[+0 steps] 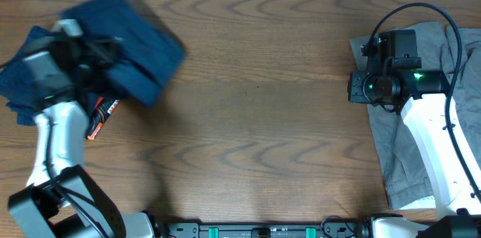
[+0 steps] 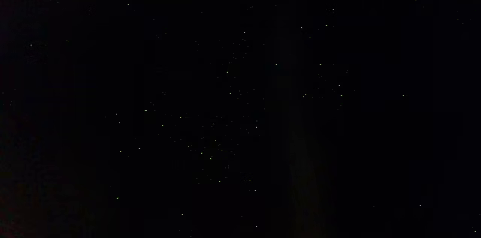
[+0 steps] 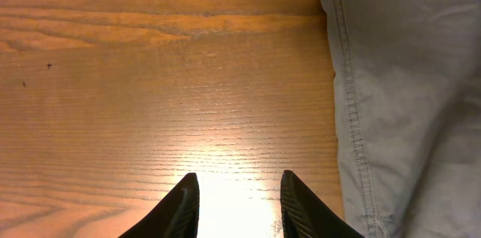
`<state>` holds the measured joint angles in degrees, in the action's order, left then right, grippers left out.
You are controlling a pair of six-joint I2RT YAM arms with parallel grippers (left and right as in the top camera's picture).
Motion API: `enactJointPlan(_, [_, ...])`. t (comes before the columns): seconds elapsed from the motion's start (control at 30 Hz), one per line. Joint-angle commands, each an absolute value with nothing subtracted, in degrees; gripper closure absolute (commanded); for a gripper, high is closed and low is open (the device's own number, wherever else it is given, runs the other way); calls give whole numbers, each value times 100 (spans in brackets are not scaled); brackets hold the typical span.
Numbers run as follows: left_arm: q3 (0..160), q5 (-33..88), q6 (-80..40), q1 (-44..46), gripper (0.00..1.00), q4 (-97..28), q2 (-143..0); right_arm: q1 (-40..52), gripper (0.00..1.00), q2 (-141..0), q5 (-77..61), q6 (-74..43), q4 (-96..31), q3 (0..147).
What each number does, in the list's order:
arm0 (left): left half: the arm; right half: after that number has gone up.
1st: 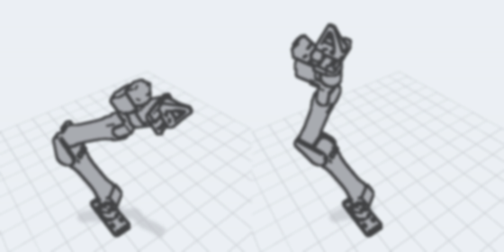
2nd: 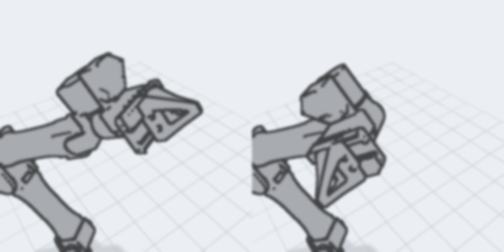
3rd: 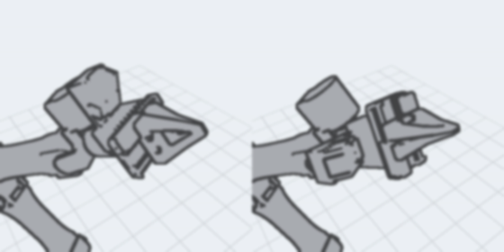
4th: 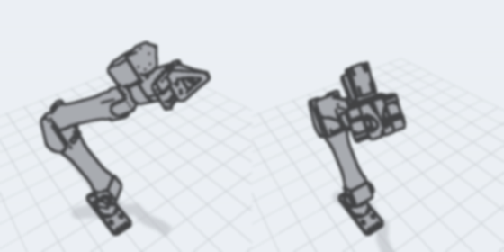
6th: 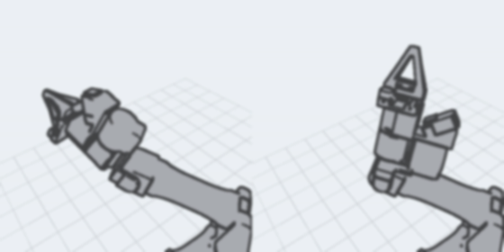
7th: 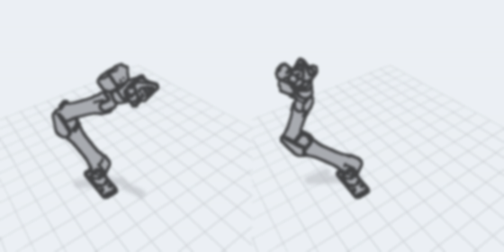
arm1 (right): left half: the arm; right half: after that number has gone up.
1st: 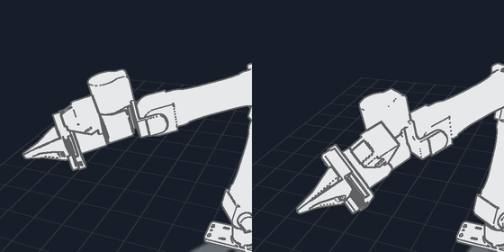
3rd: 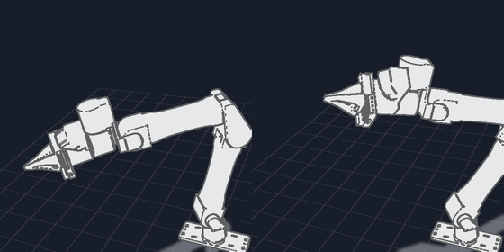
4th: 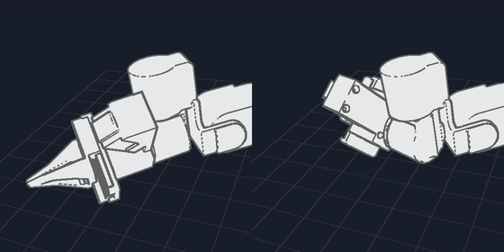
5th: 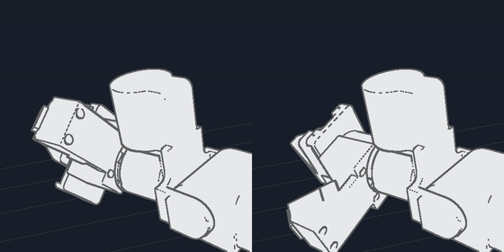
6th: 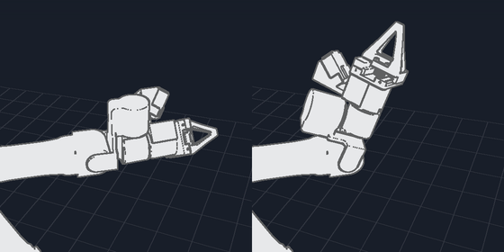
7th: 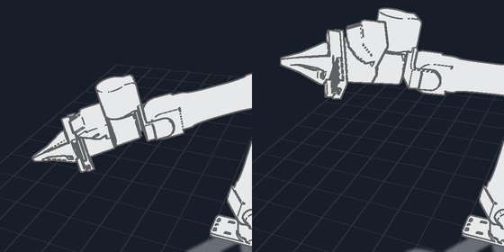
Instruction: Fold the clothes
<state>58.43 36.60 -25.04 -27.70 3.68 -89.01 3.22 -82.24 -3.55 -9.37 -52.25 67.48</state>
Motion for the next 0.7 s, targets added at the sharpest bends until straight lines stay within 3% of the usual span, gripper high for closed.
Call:
enactJointPlan(0.0, [6294, 3704, -2408, -3291, 94, 519, -8713, 294, 66, -8241, -296, -849, -5229, 6770])
enactJointPlan(0.67, [6420, 3157, -2405, -4617, 94, 928, -10106, 296, 65, -8241, -303, -897, -5258, 6770])
